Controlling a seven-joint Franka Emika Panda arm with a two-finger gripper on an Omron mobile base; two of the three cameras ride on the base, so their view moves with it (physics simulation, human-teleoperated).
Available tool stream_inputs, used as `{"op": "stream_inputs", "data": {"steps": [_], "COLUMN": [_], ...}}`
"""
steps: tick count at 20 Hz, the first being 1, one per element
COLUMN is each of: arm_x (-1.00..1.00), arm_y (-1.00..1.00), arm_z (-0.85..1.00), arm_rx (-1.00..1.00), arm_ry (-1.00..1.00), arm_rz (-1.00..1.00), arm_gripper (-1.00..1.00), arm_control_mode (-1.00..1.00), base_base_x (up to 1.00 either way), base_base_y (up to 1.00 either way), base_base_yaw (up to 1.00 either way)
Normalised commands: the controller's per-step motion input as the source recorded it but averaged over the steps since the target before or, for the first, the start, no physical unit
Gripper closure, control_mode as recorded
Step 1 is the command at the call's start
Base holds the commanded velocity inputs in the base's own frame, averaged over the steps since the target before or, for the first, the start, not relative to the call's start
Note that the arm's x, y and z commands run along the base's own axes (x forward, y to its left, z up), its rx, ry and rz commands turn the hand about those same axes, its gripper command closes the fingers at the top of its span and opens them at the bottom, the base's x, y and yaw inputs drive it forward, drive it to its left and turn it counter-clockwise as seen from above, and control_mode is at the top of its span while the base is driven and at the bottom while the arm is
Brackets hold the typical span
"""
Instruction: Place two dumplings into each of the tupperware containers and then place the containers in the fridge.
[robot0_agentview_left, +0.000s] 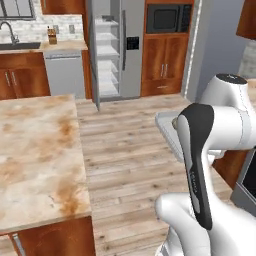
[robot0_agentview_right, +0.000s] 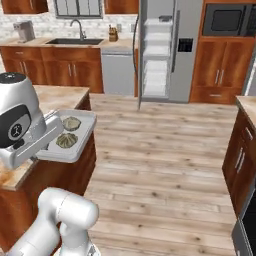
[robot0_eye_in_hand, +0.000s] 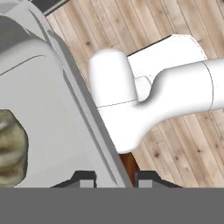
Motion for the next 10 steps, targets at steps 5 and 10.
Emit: {"op": "stream_inputs", "data": {"steps": [5,10], "arm_x": [0.00,0.00], "arm_y": [0.00,0.00], "arm_z": [0.00,0.00], "arm_rx": [0.00,0.00], "arm_ry": [0.00,0.00], "arm_rz": [0.00,0.00], "arm_gripper": [1.00,1.00], "arm_control_mode": [1.00,1.00], "base_base_x": [1.00,1.00], "base_base_y": [-1.00,-0.98], "base_base_yaw": [0.03,0.15]}}
